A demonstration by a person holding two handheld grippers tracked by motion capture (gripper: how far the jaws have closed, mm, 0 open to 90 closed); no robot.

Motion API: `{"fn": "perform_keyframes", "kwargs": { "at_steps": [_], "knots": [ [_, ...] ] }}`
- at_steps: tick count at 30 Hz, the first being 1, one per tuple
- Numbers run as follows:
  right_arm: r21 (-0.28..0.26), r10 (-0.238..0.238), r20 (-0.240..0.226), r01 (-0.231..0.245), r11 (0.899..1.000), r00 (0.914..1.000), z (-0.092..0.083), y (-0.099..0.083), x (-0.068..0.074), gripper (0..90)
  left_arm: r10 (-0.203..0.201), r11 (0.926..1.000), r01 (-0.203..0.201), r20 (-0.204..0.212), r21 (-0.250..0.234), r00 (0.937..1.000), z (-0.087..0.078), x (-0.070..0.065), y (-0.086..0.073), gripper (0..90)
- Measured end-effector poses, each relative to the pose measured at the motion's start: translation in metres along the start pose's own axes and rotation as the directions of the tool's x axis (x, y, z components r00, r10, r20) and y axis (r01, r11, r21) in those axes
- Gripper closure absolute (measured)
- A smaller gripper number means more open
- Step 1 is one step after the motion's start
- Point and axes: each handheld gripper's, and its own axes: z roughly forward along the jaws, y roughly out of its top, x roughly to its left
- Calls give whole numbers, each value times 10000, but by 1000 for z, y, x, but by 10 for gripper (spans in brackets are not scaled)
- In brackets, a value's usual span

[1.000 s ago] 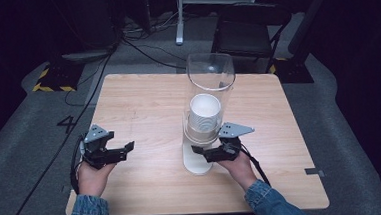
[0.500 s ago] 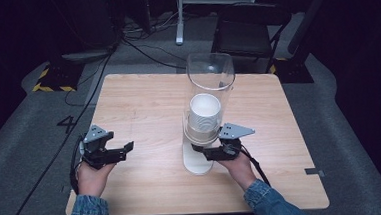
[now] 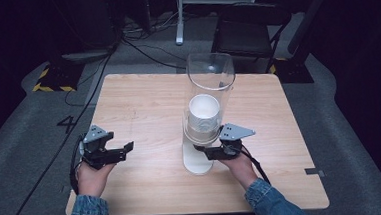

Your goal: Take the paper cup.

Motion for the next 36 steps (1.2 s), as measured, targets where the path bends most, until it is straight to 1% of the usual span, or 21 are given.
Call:
{"fn": "perform_keyframes", "kwargs": {
  "at_steps": [3,15,25,33,34,36],
  "knots": [
    [20,-210,187,210,9998,9996,0,-1,-1,334,-37,10000,37,12,1,10000,0,0,-1,156],
    [-13,177,194,-177,9998,9997,0,-2,2,333,-28,10000,28,6,21,10000,1,1,-1,156],
    [8,379,110,-379,9993,9992,0,-3,4,333,-52,10000,52,23,33,10000,1,1,-1,156],
    [16,609,-76,-609,9981,9981,0,-4,5,333,-70,10000,70,44,57,10000,3,1,-1,156],
    [7,740,-213,-740,9973,9970,1,-5,5,336,-69,10000,69,39,56,10000,3,1,-1,156],
    [218,1112,-572,-1101,9937,9922,4,-7,4,339,-71,10000,70,51,67,10000,3,1,-1,156]
  ]
}}
